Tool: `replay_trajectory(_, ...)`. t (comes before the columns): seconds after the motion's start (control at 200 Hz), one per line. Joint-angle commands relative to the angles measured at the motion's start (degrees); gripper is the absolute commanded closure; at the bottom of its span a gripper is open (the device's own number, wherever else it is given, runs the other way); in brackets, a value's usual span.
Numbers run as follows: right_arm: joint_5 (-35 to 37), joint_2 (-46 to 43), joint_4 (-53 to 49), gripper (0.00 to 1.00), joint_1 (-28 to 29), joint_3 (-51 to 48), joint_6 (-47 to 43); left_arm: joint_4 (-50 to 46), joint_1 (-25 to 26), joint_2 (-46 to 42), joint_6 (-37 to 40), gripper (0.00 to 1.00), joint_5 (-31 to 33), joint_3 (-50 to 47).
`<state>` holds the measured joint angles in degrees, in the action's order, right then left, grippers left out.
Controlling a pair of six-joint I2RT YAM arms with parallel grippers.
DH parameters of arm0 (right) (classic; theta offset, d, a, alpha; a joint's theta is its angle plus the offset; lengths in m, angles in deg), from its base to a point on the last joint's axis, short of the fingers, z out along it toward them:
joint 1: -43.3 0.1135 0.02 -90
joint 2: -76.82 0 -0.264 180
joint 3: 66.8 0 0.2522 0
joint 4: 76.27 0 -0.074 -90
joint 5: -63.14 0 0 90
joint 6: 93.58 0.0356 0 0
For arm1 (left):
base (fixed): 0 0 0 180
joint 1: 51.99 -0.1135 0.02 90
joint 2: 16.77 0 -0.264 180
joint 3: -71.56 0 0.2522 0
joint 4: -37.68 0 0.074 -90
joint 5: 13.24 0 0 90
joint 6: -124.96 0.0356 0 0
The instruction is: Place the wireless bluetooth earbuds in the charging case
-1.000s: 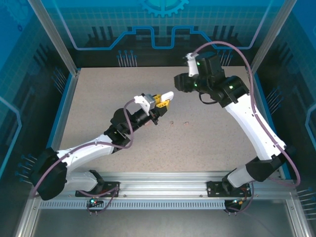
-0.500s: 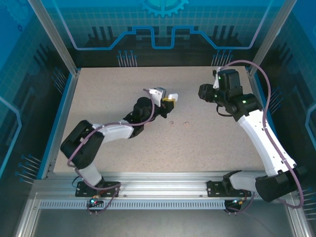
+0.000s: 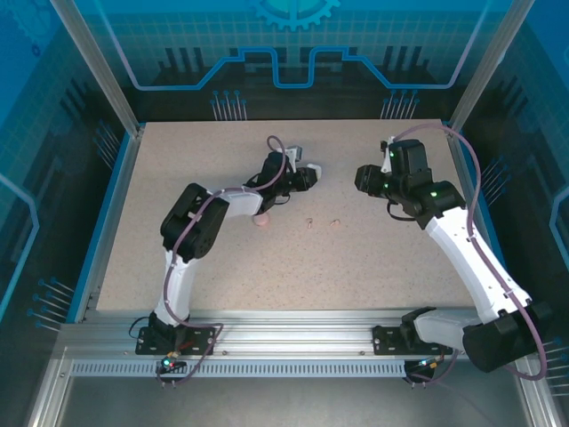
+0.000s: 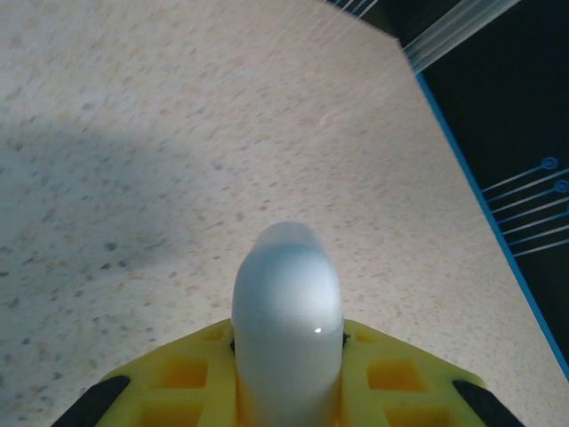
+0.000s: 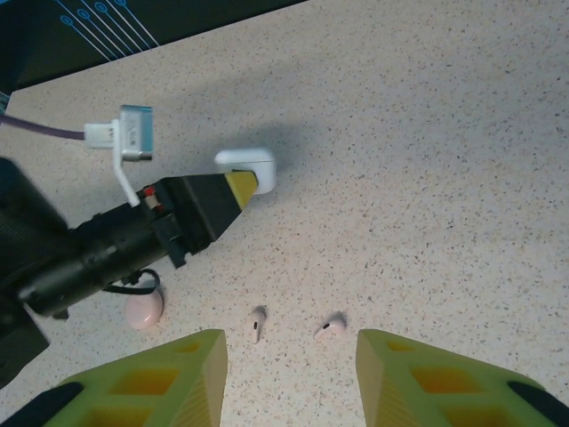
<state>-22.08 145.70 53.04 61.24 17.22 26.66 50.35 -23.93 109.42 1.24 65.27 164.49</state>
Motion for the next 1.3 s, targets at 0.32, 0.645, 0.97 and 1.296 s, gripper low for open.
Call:
replay_trajectory(0.32,-1.9,-0.4,3.2,0.56,-0.4,-1.5,1.8,-21.5,-4.2,9.6,-5.4,0.95,-6.0,15.8)
replay_trajectory(0.645,-2.2,-1.3,1.9,0.48,0.6,-0.7,2.7,-39.5,-7.2,7.7,0.7,0.32,-2.0,24.3)
replay_trajectory(0.97,-0.9,-2.1,1.4,0.3,4.6,-3.0,5.0,-49.7,-9.0,-6.2,10.0,0.01,3.6,24.7)
replay_trajectory(1.296,3.2,5.5,2.0,0.16,12.1,-2.0,6.1,-55.8,-9.2,-21.8,11.0,0.01,25.4,16.6)
